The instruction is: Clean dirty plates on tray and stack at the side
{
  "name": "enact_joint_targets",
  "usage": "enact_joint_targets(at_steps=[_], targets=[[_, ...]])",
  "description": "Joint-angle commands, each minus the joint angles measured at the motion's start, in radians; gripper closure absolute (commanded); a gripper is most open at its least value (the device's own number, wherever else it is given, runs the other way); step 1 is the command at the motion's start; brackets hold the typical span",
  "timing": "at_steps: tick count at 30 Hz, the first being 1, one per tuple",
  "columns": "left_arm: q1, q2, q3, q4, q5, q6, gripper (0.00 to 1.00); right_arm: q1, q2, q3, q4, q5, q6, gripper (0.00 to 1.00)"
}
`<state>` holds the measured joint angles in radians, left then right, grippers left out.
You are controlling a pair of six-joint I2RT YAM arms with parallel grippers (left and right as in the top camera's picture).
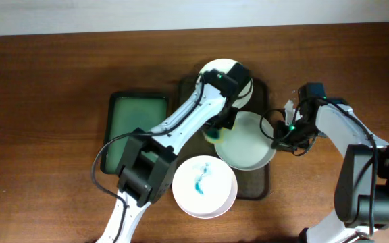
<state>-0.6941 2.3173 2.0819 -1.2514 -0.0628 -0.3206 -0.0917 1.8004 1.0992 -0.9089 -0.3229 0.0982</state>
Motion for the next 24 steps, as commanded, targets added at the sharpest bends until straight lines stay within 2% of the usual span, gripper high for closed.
enact_joint_targets(at_steps=[1,4,6,8,10,12,13,17,19,22,23,24], targets=[[0.078,-0.119,0.141,-0.129,-0.111,0.011,1.00,-0.010,-0.184,-0.009,-0.062,0.051,-0.004,0.96],[0.198,-0.264,0.141,-0.230,-0.111,0.012,1.00,-0.003,-0.367,-0.009,-0.142,0.060,-0.003,0.96],[0.310,-0.329,0.141,-0.309,-0.111,0.012,1.00,0.082,-0.480,-0.009,-0.211,0.153,0.043,0.96],[0.399,-0.334,0.135,-0.362,-0.110,0.012,1.00,0.218,-0.497,-0.011,-0.260,0.287,0.125,0.96],[0.460,-0.334,0.098,-0.361,-0.102,0.013,1.00,0.420,-0.496,-0.050,-0.254,0.478,0.257,0.96],[0.484,-0.334,0.049,-0.317,-0.057,0.032,1.00,0.567,-0.496,-0.074,-0.238,0.661,0.370,0.96],[0.494,-0.334,0.019,-0.297,-0.048,0.035,1.00,0.621,-0.496,-0.074,-0.226,0.705,0.383,0.96],[0.533,-0.334,-0.296,-0.080,0.084,0.134,1.00,0.921,-0.496,-0.074,-0.194,0.974,0.465,0.96],[0.555,-0.334,-0.434,0.008,0.110,0.137,1.00,0.992,-0.497,-0.072,-0.206,1.056,0.464,0.96],[0.560,-0.334,-0.461,0.050,0.108,0.159,1.00,1.029,-0.497,-0.040,-0.239,1.082,0.464,0.96],[0.560,-0.334,-0.461,0.075,0.109,0.159,0.76,1.047,-0.497,0.002,-0.268,1.109,0.464,0.96],[0.560,-0.334,-0.461,0.080,0.109,0.159,0.66,1.059,-0.497,0.029,-0.287,1.122,0.457,0.96]])
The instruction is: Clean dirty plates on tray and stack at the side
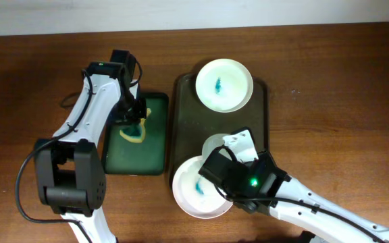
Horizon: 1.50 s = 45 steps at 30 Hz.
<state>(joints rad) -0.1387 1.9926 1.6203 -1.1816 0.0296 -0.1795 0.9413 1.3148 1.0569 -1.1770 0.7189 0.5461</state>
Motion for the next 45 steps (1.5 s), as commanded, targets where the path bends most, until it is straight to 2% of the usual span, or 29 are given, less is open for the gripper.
enact_joint_targets(at_steps=[1,2,5,9,13,17,37,38,39,41,44,45], targets=[[0.004,-0.013,0.002,0.006,0.020,0.018,0.51,0.037,-0.011,0.089,-0.032,0.097,0.005,0.96],[0.004,-0.029,0.005,-0.008,0.020,0.018,0.38,0.062,-0.011,0.109,-0.047,0.130,0.004,0.96],[0.004,-0.163,0.013,-0.024,0.057,0.018,0.26,0.166,-0.011,0.114,-0.043,0.178,-0.017,0.96],[0.004,-0.376,0.013,-0.027,0.060,0.018,0.00,0.303,-0.011,0.114,-0.044,0.357,-0.017,0.96],[0.004,-0.417,0.011,-0.031,0.060,0.018,0.00,0.309,-0.011,0.114,-0.055,0.441,-0.017,0.96],[0.004,-0.417,0.011,-0.035,0.023,0.018,0.00,0.310,-0.011,0.115,-0.058,0.445,-0.017,0.96],[0.004,-0.417,0.011,-0.066,0.023,0.018,0.00,0.306,-0.011,0.115,-0.062,0.477,-0.014,0.96],[0.004,-0.417,0.011,-0.064,0.023,0.018,0.00,0.279,-0.011,0.115,-0.064,0.499,-0.007,0.96],[0.004,-0.417,0.011,-0.061,0.023,0.017,0.00,0.185,-0.014,0.119,-0.064,0.500,0.098,0.96],[0.004,-0.417,0.011,-0.065,0.023,0.018,0.00,-0.163,-0.018,0.185,-0.057,0.219,0.107,0.96],[0.004,-0.417,0.011,-0.061,0.023,0.018,0.00,-0.723,-0.014,0.226,0.098,-0.404,-0.260,0.96],[0.004,-0.417,0.011,-0.054,0.023,0.017,0.00,-0.984,0.017,0.226,0.143,-0.647,-0.314,0.96]])
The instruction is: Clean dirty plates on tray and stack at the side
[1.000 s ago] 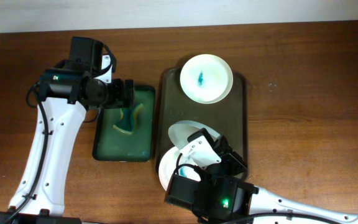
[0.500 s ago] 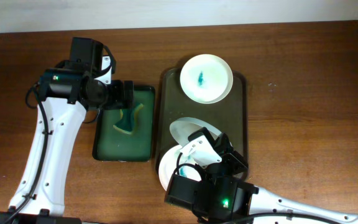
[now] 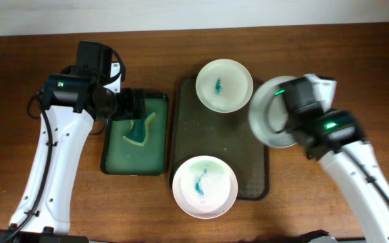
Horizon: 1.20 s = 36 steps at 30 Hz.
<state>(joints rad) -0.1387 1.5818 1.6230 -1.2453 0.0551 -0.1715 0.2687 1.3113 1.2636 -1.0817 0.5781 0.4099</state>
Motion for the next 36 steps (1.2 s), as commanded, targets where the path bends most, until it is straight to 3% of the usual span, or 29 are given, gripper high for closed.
enact_joint_targets(at_steps=[1,3,5,7,8,9,11,13,16,19,21,23,27,31,34,36], targets=[[0.004,-0.006,0.008,0.011,-0.002,0.009,0.00,-0.503,0.072,0.019,0.063,-0.626,-0.177,0.96],[0.004,-0.006,0.008,0.018,-0.002,0.009,0.00,-0.735,0.208,0.019,0.087,-0.706,-0.176,0.96],[0.004,-0.006,0.008,0.030,-0.002,0.009,0.00,-0.872,0.396,0.019,0.100,-0.708,-0.174,0.96],[0.004,-0.006,0.008,0.035,-0.002,0.009,0.00,-0.892,0.514,0.019,0.100,-0.760,-0.175,0.96],[0.004,-0.006,0.008,0.040,-0.002,0.010,0.00,-0.884,0.525,0.019,0.098,-0.762,-0.179,0.82],[0.004,-0.006,0.008,0.040,-0.002,0.010,0.00,-0.877,0.509,0.023,0.067,-0.762,-0.153,0.30],[0.004,-0.006,0.008,0.037,-0.002,0.010,0.00,-0.861,0.389,0.033,0.007,-0.805,-0.164,0.27],[0.004,-0.006,0.008,0.037,-0.002,0.009,0.00,-0.784,0.217,0.033,-0.066,-0.819,-0.220,0.27],[0.004,-0.006,0.008,0.036,-0.002,0.009,0.00,-0.394,-0.037,0.010,-0.180,-0.818,-0.275,0.31],[0.004,-0.006,0.008,0.029,-0.002,0.010,0.00,0.004,-0.003,-0.152,-0.110,-0.818,-0.276,0.39],[0.004,-0.006,0.008,0.025,-0.002,0.010,0.00,0.186,0.098,-0.292,0.053,-0.819,-0.324,0.47],[0.004,-0.006,0.008,0.025,-0.002,0.009,0.00,0.280,0.189,-0.335,0.134,-0.816,-0.381,0.48],[0.004,-0.006,0.008,0.021,-0.002,0.010,0.00,0.273,0.383,-0.337,0.280,-0.705,-0.372,0.64],[0.004,-0.006,0.008,0.018,-0.002,0.010,0.00,0.256,0.391,-0.333,0.342,-0.630,-0.373,0.90],[0.004,-0.006,0.008,0.019,-0.002,0.009,0.00,0.202,0.390,-0.315,0.443,-0.497,-0.394,0.96],[0.004,-0.006,0.008,0.018,-0.002,0.010,0.00,0.180,0.390,-0.313,0.624,-0.487,-0.541,0.96]])
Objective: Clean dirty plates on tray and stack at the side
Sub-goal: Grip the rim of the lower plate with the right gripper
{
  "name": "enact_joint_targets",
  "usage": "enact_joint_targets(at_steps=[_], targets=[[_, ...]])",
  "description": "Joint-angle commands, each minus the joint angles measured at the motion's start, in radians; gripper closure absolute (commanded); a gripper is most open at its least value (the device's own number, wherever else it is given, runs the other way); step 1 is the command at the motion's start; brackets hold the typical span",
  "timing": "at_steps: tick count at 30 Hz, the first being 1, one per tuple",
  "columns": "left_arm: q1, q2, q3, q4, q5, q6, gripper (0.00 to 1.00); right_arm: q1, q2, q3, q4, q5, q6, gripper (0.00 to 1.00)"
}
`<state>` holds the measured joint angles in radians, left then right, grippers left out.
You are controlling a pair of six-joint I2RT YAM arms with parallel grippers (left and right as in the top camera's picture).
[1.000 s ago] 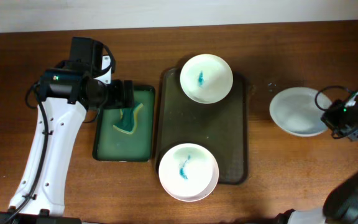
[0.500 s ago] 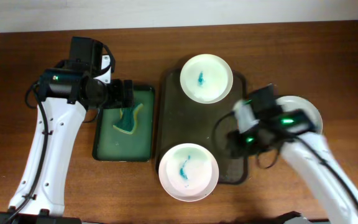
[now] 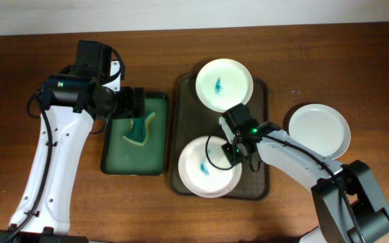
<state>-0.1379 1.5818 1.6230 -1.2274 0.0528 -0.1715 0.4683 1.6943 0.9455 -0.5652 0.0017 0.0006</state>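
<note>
A dark tray (image 3: 183, 108) holds two white plates smeared with blue. One plate (image 3: 224, 84) sits at its far end, the other (image 3: 204, 170) at its near end. My right gripper (image 3: 238, 152) is at the near plate's right rim, apparently shut on it. A clean white plate (image 3: 319, 130) lies on the table to the right of the tray. A yellow-green sponge (image 3: 137, 131) rests in the green basin (image 3: 155, 158). My left gripper (image 3: 135, 102) hovers over the basin's far end, open and just beyond the sponge.
The green basin stands directly left of the dark tray, almost touching it. The right arm's forearm (image 3: 296, 158) crosses the tray's near right corner. Bare wooden table (image 3: 316, 61) surrounds everything.
The clean plate, held up by my right gripper beside the tray, now lies on the table at the right. That gripper has moved to the near dirty plate, which sits farther onto the tray. Left arm unchanged.
First my left gripper held the sponge on a plate gripped by my right over the tray. Then the sponge was in the basin and the right arm had the plate lifted. Later the plate was at the tray's right side; now it rests on the table.
</note>
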Motion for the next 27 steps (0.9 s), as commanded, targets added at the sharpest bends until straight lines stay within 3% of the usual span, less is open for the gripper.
enact_joint_targets(at_steps=[1,2,3,4,7,9,10,11,12,15,18,20,21,22,26,27], targets=[[0.003,-0.006,0.008,0.000,0.000,0.009,0.00,-0.019,0.007,0.005,0.191,0.090,-0.237,0.96],[0.003,-0.006,0.008,0.000,0.000,0.009,0.00,-0.017,0.007,0.005,0.257,0.090,-0.354,0.91],[0.003,-0.006,0.008,0.000,0.000,0.009,0.00,-0.017,0.004,0.005,0.296,0.123,-0.422,0.79],[0.003,-0.006,0.008,-0.005,0.000,0.009,0.00,-0.017,-0.011,0.012,0.294,0.193,-0.403,0.74],[0.003,-0.006,0.008,-0.005,0.000,0.010,0.00,-0.018,-0.180,0.070,0.061,0.155,0.000,0.50],[0.003,-0.006,0.008,0.004,0.000,0.009,0.00,-0.018,-0.344,0.106,-0.199,-0.218,0.230,0.50],[0.003,-0.006,0.008,0.013,0.002,0.009,0.00,-0.017,-0.367,0.105,-0.277,-0.229,0.420,0.50],[0.003,-0.006,0.008,0.020,0.004,0.009,0.00,-0.017,-0.361,0.090,-0.348,-0.227,0.616,0.38],[0.003,-0.006,0.008,0.017,0.004,0.009,0.00,-0.017,-0.342,0.048,-0.347,-0.227,0.746,0.33],[0.003,-0.006,0.008,-0.013,0.004,0.009,0.00,-0.017,-0.262,-0.068,-0.214,-0.227,0.969,0.35],[0.003,-0.006,0.008,-0.020,0.004,0.009,0.00,-0.017,-0.143,-0.145,-0.089,-0.227,1.075,0.40],[0.003,-0.006,0.008,-0.019,0.004,0.009,0.00,-0.017,-0.075,-0.145,-0.069,-0.264,1.082,0.47],[0.003,-0.006,0.008,-0.019,0.004,0.009,0.00,-0.018,-0.070,-0.145,-0.069,-0.262,1.082,0.65],[0.003,-0.006,0.008,-0.019,0.004,0.009,0.00,-0.018,-0.070,-0.145,-0.068,-0.260,1.082,0.76],[0.003,-0.006,0.008,-0.023,0.004,0.009,0.00,-0.087,-0.072,-0.137,-0.082,-0.261,1.043,0.78],[0.003,-0.006,0.008,-0.023,0.004,0.009,0.00,-0.152,-0.073,-0.109,-0.092,-0.260,0.908,0.78]])
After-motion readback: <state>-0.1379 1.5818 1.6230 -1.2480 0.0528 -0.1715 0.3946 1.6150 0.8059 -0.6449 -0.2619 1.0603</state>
